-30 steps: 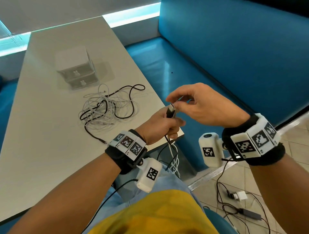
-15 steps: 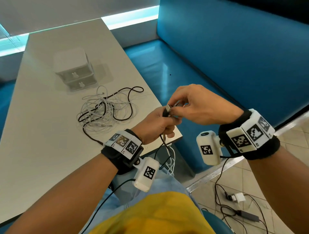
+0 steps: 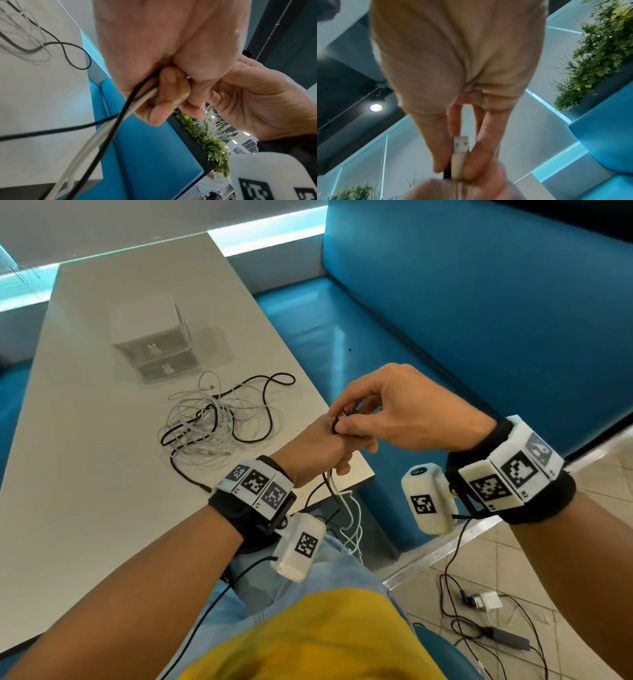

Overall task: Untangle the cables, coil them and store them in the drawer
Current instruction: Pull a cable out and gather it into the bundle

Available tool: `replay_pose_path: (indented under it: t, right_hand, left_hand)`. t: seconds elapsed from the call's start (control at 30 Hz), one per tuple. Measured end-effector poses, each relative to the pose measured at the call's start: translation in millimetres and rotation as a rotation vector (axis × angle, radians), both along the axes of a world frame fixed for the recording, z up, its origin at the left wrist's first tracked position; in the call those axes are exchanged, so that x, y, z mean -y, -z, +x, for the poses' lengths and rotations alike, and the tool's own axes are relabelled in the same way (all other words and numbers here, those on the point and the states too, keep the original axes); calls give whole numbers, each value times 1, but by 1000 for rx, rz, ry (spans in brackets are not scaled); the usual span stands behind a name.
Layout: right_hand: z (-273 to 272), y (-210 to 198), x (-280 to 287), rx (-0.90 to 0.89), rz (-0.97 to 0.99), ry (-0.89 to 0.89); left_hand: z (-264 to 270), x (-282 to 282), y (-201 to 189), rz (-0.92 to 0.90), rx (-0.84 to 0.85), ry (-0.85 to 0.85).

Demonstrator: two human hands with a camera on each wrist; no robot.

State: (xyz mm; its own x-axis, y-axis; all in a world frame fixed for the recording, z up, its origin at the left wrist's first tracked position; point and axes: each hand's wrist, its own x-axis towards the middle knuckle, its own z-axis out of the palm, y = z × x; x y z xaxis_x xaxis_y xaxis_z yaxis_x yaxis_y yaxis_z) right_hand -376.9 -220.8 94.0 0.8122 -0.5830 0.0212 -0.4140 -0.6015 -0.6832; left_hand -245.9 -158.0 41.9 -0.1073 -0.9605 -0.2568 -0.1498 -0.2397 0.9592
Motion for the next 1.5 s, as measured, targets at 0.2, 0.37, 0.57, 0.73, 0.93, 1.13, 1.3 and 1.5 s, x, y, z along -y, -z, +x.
replay_pose_path:
  t: [0.2,0.37,0.57,0.73,0.93,1.13,1.3,1.5]
  right_hand:
    - [3,7,3,-13,-8,92]
    - [7,9,9,0,18,86]
    - [11,27,17,288,140,211]
    - [8,55,15,309,537,71]
    - [10,99,4,230,713,-25]
    - [-40,193,12,-279,450,183]
    - [-56,247,8,-520,308,260]
    - [-55,210,15,-389,491,138]
  left_hand:
    - [3,5,8,-128,191,-108]
    - [-1,7,12,-140,292,-190]
    - [2,12,21,-8,111,-291]
    - [-3,15,7,-37,-241,-447]
    - [0,25,-9,-121,-430,-410]
    - [27,30,-28,-154,-410,-439]
    - [0,26,-5,-104,-265,-344]
    - [1,30,-8,-169,-182,-272]
